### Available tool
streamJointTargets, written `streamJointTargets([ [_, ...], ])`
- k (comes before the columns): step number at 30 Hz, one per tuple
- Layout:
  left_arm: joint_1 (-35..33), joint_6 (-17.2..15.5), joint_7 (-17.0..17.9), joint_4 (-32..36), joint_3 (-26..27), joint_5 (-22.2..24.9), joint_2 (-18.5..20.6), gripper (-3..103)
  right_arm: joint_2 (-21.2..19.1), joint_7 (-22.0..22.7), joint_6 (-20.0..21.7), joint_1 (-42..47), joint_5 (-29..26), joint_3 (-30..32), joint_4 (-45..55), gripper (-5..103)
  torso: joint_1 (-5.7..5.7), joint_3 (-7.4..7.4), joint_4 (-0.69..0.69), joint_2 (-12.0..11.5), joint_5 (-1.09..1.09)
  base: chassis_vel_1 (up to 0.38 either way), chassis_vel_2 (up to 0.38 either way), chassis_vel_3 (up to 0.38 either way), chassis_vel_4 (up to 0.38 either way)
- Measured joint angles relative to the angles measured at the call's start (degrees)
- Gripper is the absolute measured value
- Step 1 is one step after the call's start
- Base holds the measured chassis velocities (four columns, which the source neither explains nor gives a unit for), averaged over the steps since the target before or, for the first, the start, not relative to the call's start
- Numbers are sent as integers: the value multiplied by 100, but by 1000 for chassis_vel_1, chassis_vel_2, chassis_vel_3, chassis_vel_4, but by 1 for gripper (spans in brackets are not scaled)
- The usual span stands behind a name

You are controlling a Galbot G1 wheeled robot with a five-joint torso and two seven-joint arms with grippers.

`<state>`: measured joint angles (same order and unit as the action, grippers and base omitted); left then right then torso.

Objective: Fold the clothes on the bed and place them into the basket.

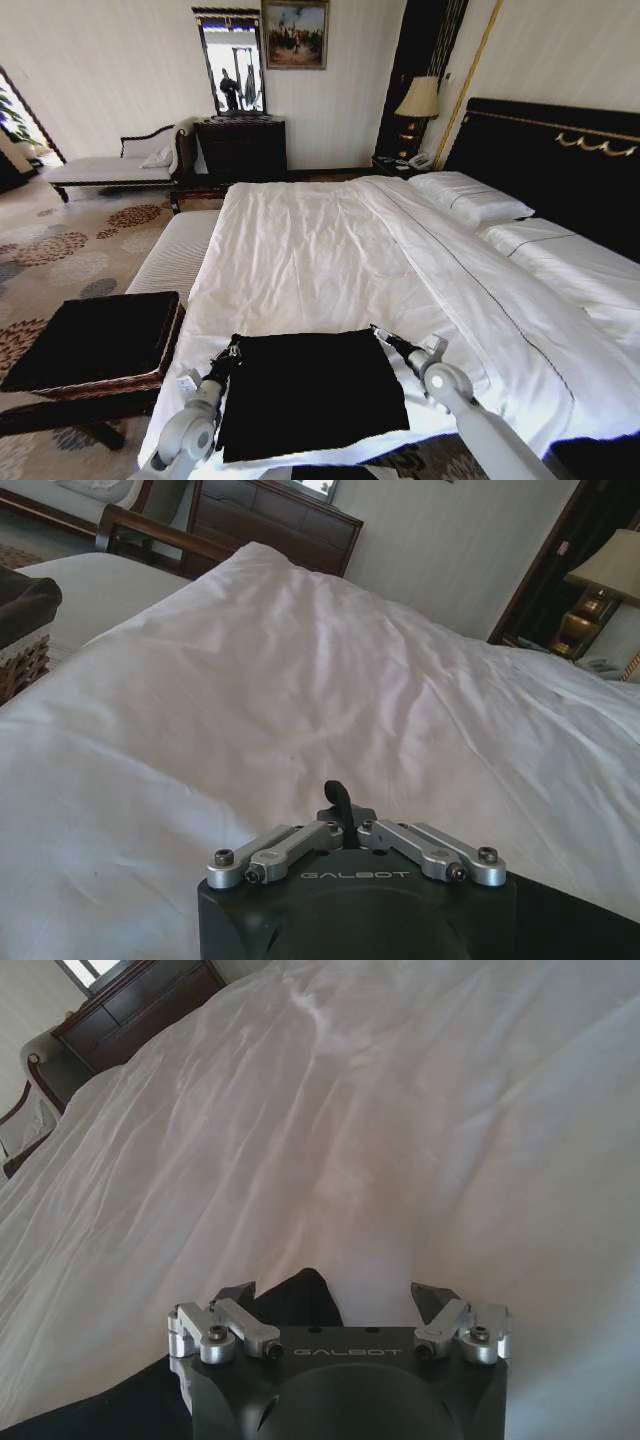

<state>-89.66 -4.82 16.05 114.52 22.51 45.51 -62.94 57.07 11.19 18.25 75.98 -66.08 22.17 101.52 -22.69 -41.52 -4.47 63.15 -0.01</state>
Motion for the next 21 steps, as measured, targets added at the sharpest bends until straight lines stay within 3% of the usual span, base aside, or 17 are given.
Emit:
streamJointTargets([
  [1,1,0,-4,-9,5,2,2,1,16,-16,3,23,46,-13,11,85,0,0,1,0,0,0,0,0,0],
  [2,21,-1,-5,-50,-9,-49,20,1,42,-28,-2,-19,103,-34,-59,68,0,0,0,0,0,0,0,0,0],
  [3,22,-1,-5,-51,-13,-50,26,1,44,-28,-5,-41,102,-33,-66,63,0,0,1,0,1,0,0,0,0],
  [9,23,-6,0,-51,-39,-48,34,1,13,-40,-9,-108,92,-73,-95,47,0,0,1,0,0,0,0,0,0],
  [10,27,-8,3,-50,-58,-47,35,1,11,-47,-10,-142,93,-103,-126,36,0,0,1,0,1,0,0,0,0],
  [12,32,-10,7,-47,-75,-48,34,1,10,-48,-10,-166,93,-127,-148,36,0,0,2,0,1,0,0,0,0],
  [16,60,-18,19,-56,-116,-116,49,1,8,-49,7,-188,60,-181,-140,14,0,0,1,0,1,0,0,0,0],
  [18,65,-18,22,-65,-120,-126,59,1,3,-51,11,-176,59,-182,-121,14,0,0,2,0,1,0,0,0,0],
  [20,67,-18,30,-62,-121,-139,77,1,-1,-54,15,-135,42,-181,-68,3,0,0,1,0,1,0,0,0,0],
  [21,67,-18,30,-62,-121,-139,77,1,-1,-54,15,-135,42,-181,-68,3,0,0,1,0,1,0,0,0,0],
])
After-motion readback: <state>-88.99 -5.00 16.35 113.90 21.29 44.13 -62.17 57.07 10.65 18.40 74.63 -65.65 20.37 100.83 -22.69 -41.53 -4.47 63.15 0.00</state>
